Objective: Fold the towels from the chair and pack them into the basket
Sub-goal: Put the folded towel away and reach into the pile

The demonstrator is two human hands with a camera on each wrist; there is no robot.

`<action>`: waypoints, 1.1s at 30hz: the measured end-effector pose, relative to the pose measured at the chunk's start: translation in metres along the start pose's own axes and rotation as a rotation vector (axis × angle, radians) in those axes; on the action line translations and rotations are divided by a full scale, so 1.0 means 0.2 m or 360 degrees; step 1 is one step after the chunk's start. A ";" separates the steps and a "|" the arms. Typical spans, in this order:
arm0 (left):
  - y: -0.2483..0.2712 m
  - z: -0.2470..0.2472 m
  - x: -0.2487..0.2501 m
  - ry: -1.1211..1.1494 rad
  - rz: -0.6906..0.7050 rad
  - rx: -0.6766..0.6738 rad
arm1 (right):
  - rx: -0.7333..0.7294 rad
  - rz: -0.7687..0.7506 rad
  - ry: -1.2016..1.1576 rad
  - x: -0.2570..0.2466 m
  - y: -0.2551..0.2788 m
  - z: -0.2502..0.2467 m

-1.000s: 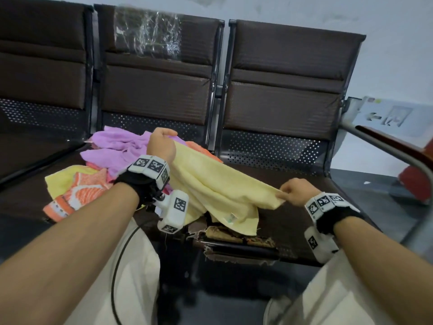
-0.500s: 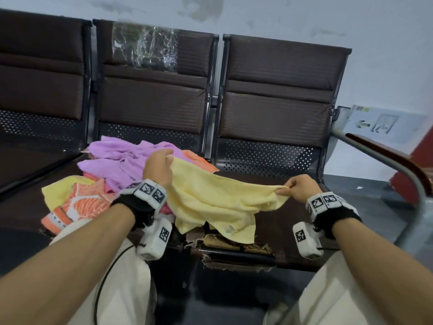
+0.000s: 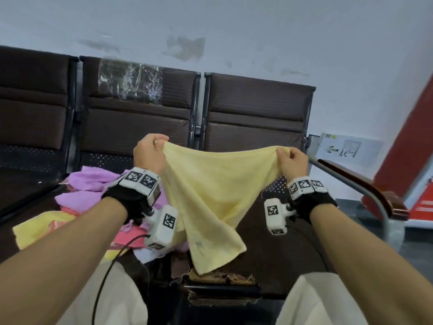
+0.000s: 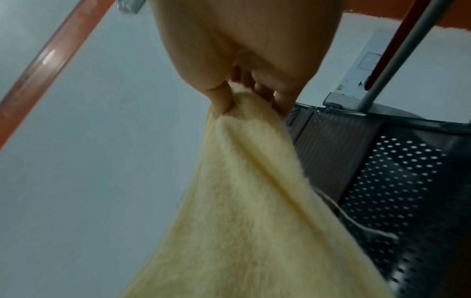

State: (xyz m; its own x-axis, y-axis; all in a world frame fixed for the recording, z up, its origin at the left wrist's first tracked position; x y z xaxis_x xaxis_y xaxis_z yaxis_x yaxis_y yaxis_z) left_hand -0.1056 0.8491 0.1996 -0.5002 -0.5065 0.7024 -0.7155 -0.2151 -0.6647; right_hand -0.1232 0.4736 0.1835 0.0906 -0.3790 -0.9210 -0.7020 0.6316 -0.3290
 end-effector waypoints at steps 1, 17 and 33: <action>-0.05 -0.02 0.01 0.0028 -0.0039 0.0049 | 0.0071 -0.0015 -0.0015 -0.06 -0.02 -0.02; -0.12 0.17 -0.34 0.0186 -0.0320 0.0052 | 0.0155 0.0212 0.0143 0.12 -0.14 0.04; 0.15 0.61 -0.52 0.0606 -0.0406 -0.0615 | -0.1609 0.0407 -0.0413 0.35 0.27 0.49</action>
State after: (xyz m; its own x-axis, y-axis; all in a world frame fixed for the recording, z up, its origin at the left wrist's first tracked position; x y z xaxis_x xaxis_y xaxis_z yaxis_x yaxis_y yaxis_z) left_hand -0.0149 0.7939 0.0761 -0.3778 -0.1284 0.9169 -0.9258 0.0646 -0.3724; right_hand -0.0863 0.5472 0.0810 -0.0779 -0.0848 -0.9933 -0.9696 -0.2255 0.0953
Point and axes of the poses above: each hand's wrist, its own y-axis away from the middle knuckle, its own z-axis out of the palm, x = y × z, the point moved 6 cm from there along -y, towards the middle knuckle, and after that the axes turned 8 degrees about z, right-handed, at the moved point
